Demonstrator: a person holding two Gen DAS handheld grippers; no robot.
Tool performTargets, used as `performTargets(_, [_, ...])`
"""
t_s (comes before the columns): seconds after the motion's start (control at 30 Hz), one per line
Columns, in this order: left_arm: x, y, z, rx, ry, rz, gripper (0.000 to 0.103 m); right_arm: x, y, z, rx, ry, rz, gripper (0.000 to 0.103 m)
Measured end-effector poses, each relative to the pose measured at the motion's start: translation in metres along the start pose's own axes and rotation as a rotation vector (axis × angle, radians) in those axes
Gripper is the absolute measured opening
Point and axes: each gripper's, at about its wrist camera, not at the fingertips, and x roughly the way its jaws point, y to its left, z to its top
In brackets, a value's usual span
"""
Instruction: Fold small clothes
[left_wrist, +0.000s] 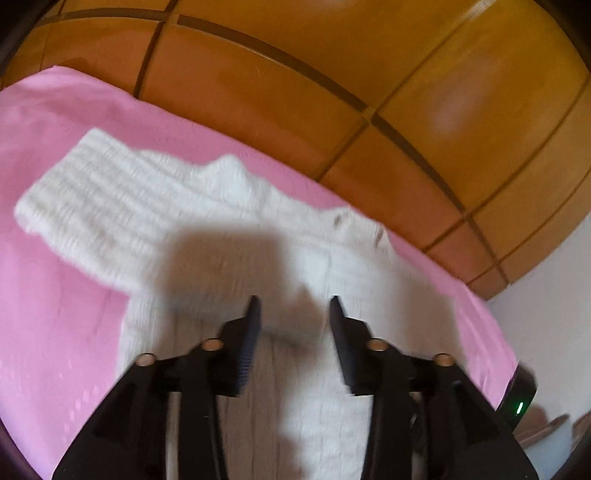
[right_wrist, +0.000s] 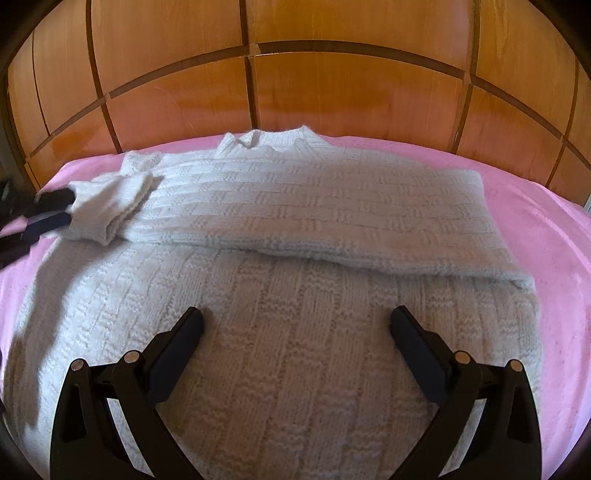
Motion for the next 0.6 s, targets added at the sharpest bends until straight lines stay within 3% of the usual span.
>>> performTargets(0.1, [-0.019, 0.004, -0.026, 0.022, -0.002, 0.028, 0.04, -0.004, -0.001, 0.004, 0.01, 0.001, 0.024, 0.093])
performTargets(0.13, [-0.016, 0.012, -0.026, 0.029, -0.001, 0.044, 0.04, -0.008, -0.001, 0.008, 0.033, -0.003, 0.065, 0.081])
performTargets(0.27, [-0.03, 0.018, -0.054, 0.062, -0.014, 0.081, 0.04, -0.009, 0.01, 0.03, 0.126, 0.022, 0.291, 0.056])
performTargets(0.4, [-0.031, 0.024, -0.07, 0.08, -0.025, 0.087, 0.04, 0.014, 0.053, 0.059, 0.145, 0.085, 0.451, 0.052])
performTargets(0.47, [-0.031, 0.024, -0.077, 0.101, -0.041, 0.092, 0.04, 0.032, 0.076, 0.069, 0.134, 0.12, 0.457, 0.05])
performTargets(0.53, [-0.029, 0.026, -0.083, 0.108, -0.047, 0.096, 0.04, 0.053, 0.097, 0.075, 0.129, 0.162, 0.449, 0.042])
performTargets(0.57, [-0.028, 0.026, -0.084, 0.107, -0.053, 0.096, 0.04, 0.064, 0.107, 0.078, 0.124, 0.179, 0.429, 0.031])
performTargets(0.6, [-0.025, 0.026, -0.083, 0.104, -0.054, 0.095, 0.04, 0.068, 0.114, 0.081, 0.111, 0.18, 0.41, 0.012])
